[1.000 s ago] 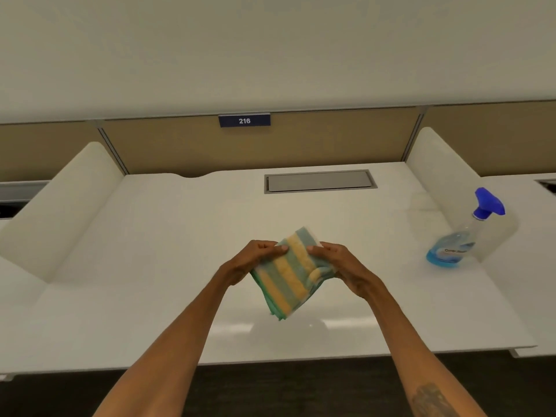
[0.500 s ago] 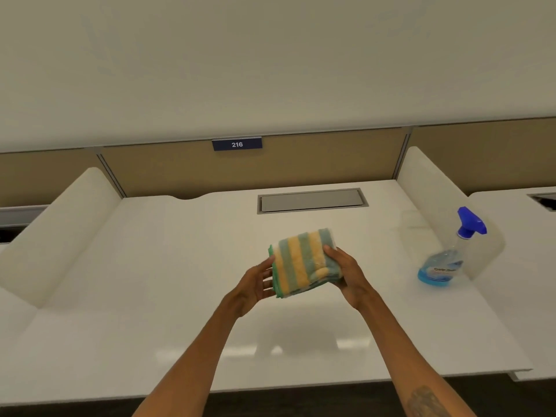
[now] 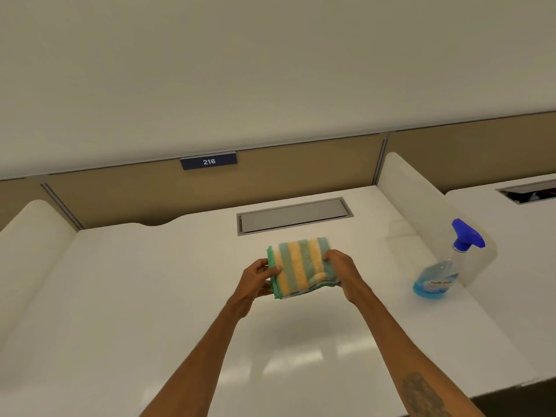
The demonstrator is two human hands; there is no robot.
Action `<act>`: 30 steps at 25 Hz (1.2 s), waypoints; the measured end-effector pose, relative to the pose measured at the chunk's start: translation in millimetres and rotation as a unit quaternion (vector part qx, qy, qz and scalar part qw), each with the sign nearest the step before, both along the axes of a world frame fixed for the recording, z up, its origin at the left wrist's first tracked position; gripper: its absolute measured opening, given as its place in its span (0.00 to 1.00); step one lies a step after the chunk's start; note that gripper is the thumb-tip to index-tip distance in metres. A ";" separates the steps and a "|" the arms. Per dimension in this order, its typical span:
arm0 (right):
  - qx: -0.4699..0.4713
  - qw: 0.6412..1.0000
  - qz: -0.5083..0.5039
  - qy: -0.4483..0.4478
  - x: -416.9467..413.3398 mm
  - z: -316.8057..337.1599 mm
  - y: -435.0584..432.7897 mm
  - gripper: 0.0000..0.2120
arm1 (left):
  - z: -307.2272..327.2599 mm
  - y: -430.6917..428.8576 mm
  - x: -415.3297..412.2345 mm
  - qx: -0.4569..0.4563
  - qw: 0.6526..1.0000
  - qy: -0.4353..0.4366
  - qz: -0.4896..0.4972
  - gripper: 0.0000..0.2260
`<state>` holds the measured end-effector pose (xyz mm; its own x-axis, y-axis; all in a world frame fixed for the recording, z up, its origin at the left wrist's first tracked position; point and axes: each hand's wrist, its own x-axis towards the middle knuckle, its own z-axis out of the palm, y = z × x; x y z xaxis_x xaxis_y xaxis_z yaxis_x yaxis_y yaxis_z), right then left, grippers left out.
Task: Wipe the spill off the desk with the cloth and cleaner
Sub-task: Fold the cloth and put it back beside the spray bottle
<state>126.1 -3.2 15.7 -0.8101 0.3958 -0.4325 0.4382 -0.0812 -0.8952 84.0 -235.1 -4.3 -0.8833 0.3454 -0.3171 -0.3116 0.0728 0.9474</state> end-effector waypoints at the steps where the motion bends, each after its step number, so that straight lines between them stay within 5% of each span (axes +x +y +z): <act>1: 0.017 1.000 -0.006 -0.002 -7.1 -1.4 3.5 0.05 | -1.5 3.2 -8.6 0.001 1.000 -0.003 -0.006 0.16; 6: 0.094 0.993 -0.071 -0.006 -22.3 -12.5 17.3 0.16 | -14.3 26.7 -32.8 0.004 1.000 -0.002 0.004 0.14; 13: 0.100 0.987 -0.125 -0.022 -34.8 -18.5 56.6 0.19 | -28.0 82.3 -56.0 0.009 1.000 -0.002 -0.001 0.14; 20: 0.218 0.952 -0.211 -0.049 -57.0 -16.5 120.4 0.17 | -25.4 179.3 -75.2 -0.003 0.999 0.034 0.002 0.15; 30: 0.260 0.884 -0.388 0.025 -90.0 -31.5 213.0 0.15 | -28.3 333.4 -94.3 -0.097 0.989 0.100 0.057 0.18</act>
<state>36.1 209.8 -15.8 -0.2201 0.9755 0.0009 0.3894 0.0887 -0.9168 -10.4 98.3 -32.6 -0.9647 0.1896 -0.1826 -0.1359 0.2354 0.9624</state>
